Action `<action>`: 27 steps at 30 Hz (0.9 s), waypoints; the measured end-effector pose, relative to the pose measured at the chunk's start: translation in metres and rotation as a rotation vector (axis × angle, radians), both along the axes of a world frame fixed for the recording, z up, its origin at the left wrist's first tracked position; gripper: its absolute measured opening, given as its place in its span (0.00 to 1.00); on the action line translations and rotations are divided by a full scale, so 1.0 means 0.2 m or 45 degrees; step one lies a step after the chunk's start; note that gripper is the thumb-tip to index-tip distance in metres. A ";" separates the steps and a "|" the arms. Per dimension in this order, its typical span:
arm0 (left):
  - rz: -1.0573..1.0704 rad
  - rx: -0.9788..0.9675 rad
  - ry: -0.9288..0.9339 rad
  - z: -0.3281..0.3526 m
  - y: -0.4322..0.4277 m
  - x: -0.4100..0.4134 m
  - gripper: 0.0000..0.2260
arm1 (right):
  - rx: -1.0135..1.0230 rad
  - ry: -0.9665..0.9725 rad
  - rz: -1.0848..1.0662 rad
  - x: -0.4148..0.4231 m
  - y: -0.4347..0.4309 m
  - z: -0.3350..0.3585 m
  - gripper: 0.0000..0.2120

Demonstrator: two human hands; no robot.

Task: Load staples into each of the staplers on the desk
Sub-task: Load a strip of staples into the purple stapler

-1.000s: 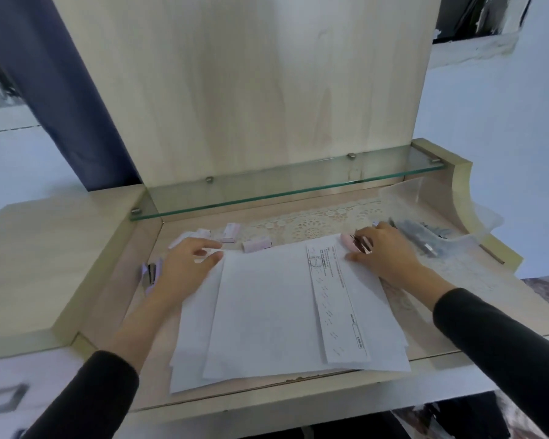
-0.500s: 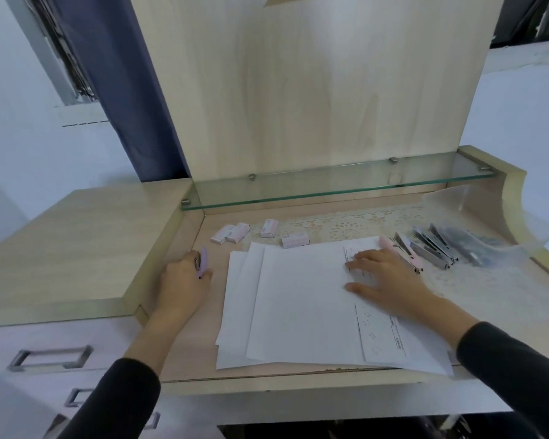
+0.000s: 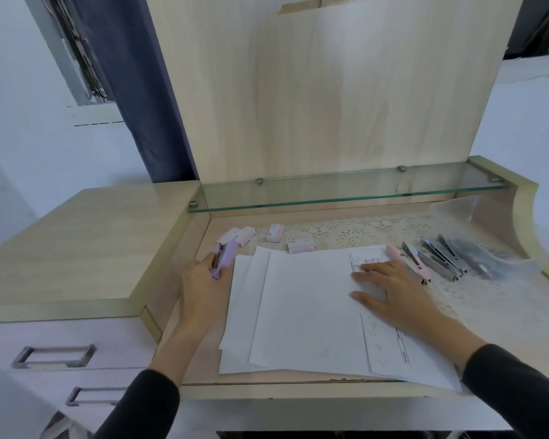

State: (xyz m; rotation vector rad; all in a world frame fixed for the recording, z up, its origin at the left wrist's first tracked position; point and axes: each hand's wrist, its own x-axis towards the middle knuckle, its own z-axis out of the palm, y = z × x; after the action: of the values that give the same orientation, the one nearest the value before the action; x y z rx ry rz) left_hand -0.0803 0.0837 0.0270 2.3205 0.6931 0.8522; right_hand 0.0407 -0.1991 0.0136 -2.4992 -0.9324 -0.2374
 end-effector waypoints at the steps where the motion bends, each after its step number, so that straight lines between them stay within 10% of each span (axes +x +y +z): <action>1: -0.015 -0.018 -0.028 0.02 -0.05 -0.01 0.08 | 0.007 0.012 -0.003 0.00 0.00 0.00 0.19; 10: -0.308 0.175 -0.297 0.10 -0.37 -0.09 0.20 | 0.325 0.151 -0.081 -0.05 0.04 0.17 0.13; 14: -0.402 0.260 -0.325 0.08 -0.50 -0.06 0.21 | 0.627 0.697 0.082 -0.22 0.18 0.32 0.08; 18: -0.486 0.080 -0.303 0.07 -0.56 -0.03 0.24 | 0.952 1.095 0.035 -0.24 0.22 0.35 0.07; 27: -0.619 -0.414 -0.200 0.19 -0.49 0.03 0.16 | 0.934 1.086 0.149 -0.23 0.21 0.26 0.07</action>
State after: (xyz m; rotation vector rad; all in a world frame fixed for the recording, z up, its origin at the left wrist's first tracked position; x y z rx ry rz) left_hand -0.0738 -0.0149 0.0654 1.9773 0.1662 0.6314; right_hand -0.0047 -0.1576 0.0662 -1.5962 -0.4846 0.4295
